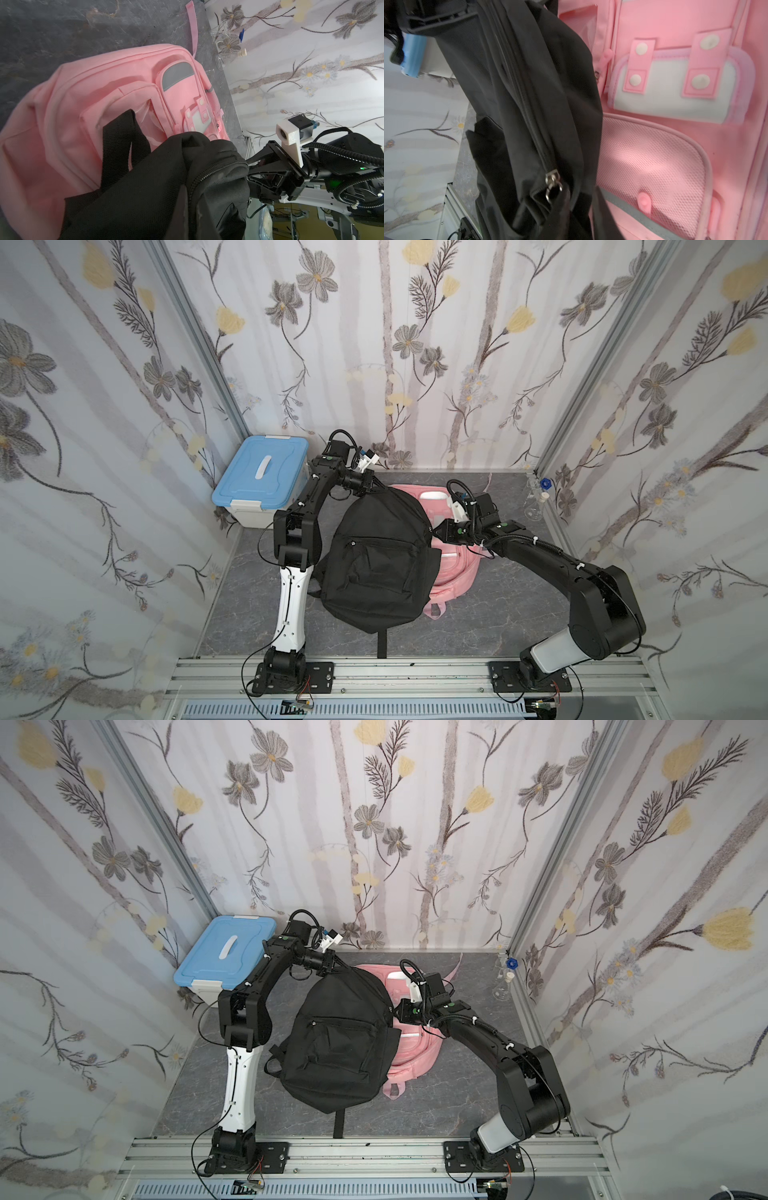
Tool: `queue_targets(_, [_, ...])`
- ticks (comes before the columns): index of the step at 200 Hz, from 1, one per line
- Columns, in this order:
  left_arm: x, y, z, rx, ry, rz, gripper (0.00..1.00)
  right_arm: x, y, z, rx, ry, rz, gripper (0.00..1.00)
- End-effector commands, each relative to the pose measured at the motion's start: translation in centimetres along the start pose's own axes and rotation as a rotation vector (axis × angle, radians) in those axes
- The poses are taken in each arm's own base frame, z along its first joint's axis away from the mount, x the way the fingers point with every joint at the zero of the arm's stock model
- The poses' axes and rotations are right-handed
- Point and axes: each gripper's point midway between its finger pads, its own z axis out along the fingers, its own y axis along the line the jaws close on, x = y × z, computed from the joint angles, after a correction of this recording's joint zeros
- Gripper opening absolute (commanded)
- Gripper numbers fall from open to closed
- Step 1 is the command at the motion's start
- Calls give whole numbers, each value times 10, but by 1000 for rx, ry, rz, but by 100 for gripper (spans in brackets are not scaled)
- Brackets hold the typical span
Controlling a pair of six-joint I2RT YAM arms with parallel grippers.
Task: Zip up the backpack
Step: Zip the zipper on the backpack.
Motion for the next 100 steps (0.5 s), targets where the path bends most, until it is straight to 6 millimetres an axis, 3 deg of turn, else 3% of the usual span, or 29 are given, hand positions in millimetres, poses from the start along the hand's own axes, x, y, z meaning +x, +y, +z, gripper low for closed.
queue_targets(1, [-8,11,-1,-31,-18,19,0,17,-18,-3,78,59,25,77])
queue_targets(17, [-7,10,0,-21,-15,18,0,9,-16,-18,80,2,16,87])
queue_targets(35, [-7,8,0,-14,-14,22,0,-4,-12,-32,85,-51,-27,89])
queue_targets(57, [-6,11,2,-17,-11,12,0,-11,-7,-32,69,-48,-50,89])
queue_targets(69, [-8,18,4,-38,-18,-4,27,-17,-4,-29,57,-67,-56,89])
queue_targets(70, [-8,19,5,-40,-18,-7,34,-18,-4,-28,58,-67,-56,89])
queue_targets(71, [-8,20,5,-41,-19,-9,47,-19,-5,-28,60,-68,-55,89])
queue_targets(73, [-9,21,5,-45,-22,-10,82,-21,-6,-28,67,-71,-54,89])
queue_targets(75, [-9,24,6,-52,-22,-18,95,-22,-7,-27,75,-72,-52,89])
queue_targets(79, [-11,29,6,-73,-25,-30,100,-25,-9,-26,89,-72,-51,89])
queue_targets(92, [-16,50,6,-174,-39,-78,100,-36,-11,-21,119,-82,-57,90])
queue_targets(96, [-17,54,6,-192,-38,-88,100,-40,-12,-20,132,-89,-57,98])
queue_targets(100, [-17,55,6,-201,-37,-95,100,-44,-12,-20,139,-98,-57,99])
